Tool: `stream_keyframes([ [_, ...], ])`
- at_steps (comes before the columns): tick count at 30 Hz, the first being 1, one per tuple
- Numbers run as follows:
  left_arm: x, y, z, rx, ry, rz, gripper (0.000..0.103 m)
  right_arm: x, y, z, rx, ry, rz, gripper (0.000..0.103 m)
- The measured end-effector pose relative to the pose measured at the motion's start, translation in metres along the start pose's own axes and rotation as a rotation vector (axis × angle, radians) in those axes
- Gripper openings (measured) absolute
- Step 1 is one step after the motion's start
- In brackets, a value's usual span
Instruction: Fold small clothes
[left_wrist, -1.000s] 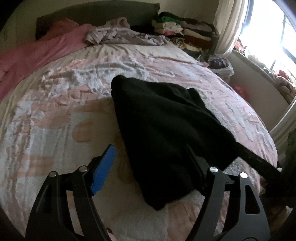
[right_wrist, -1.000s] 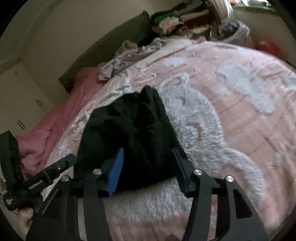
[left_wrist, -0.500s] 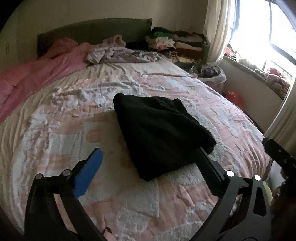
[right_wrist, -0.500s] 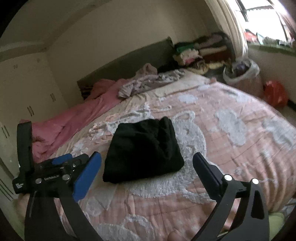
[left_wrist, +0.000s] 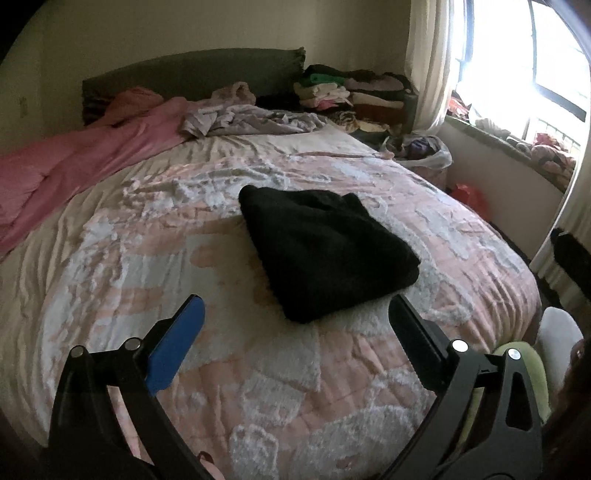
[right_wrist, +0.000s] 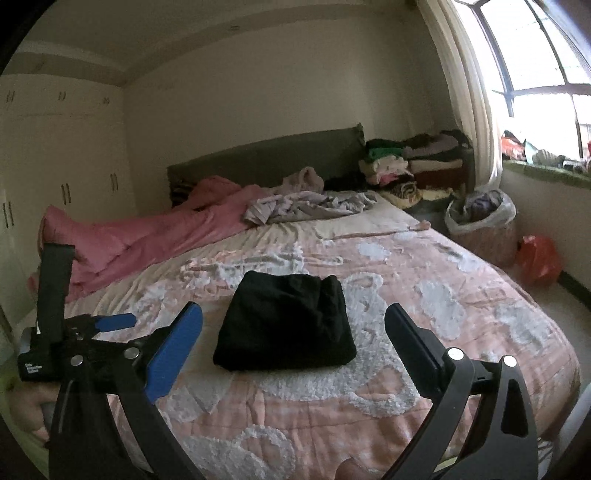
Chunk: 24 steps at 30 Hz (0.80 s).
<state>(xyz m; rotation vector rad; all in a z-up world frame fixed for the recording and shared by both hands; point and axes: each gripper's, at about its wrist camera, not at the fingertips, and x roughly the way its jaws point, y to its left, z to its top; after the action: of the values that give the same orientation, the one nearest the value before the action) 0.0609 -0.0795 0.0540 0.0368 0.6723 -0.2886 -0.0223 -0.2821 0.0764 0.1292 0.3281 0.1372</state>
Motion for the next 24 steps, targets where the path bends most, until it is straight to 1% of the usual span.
stream_keyframes([
  [3,-0.001,0.004,-0.012,-0.019,0.018,-0.004,0.093,0.000,0.005,-0.005,-0.022,0.011,-0.005,0.098],
  [5,0.000,0.007,-0.020,-0.027,0.033,-0.005,0.093,0.002,0.007,-0.010,-0.032,0.034,-0.008,0.098],
  [8,0.004,0.010,-0.031,-0.024,0.054,0.020,0.093,0.008,0.009,-0.021,-0.045,0.073,-0.023,0.098],
  [12,0.009,0.020,-0.044,-0.060,0.070,0.030,0.093,0.017,0.009,-0.036,-0.052,0.123,-0.040,0.098],
  [14,0.012,0.023,-0.048,-0.073,0.083,0.031,0.093,0.021,0.009,-0.044,-0.065,0.146,-0.041,0.098],
  [18,0.016,0.025,-0.052,-0.086,0.088,0.038,0.093,0.030,0.009,-0.056,-0.073,0.175,-0.076,0.098],
  [24,0.024,0.025,-0.057,-0.082,0.110,0.050,0.093,0.049,0.004,-0.071,-0.055,0.265,-0.115,0.098],
])
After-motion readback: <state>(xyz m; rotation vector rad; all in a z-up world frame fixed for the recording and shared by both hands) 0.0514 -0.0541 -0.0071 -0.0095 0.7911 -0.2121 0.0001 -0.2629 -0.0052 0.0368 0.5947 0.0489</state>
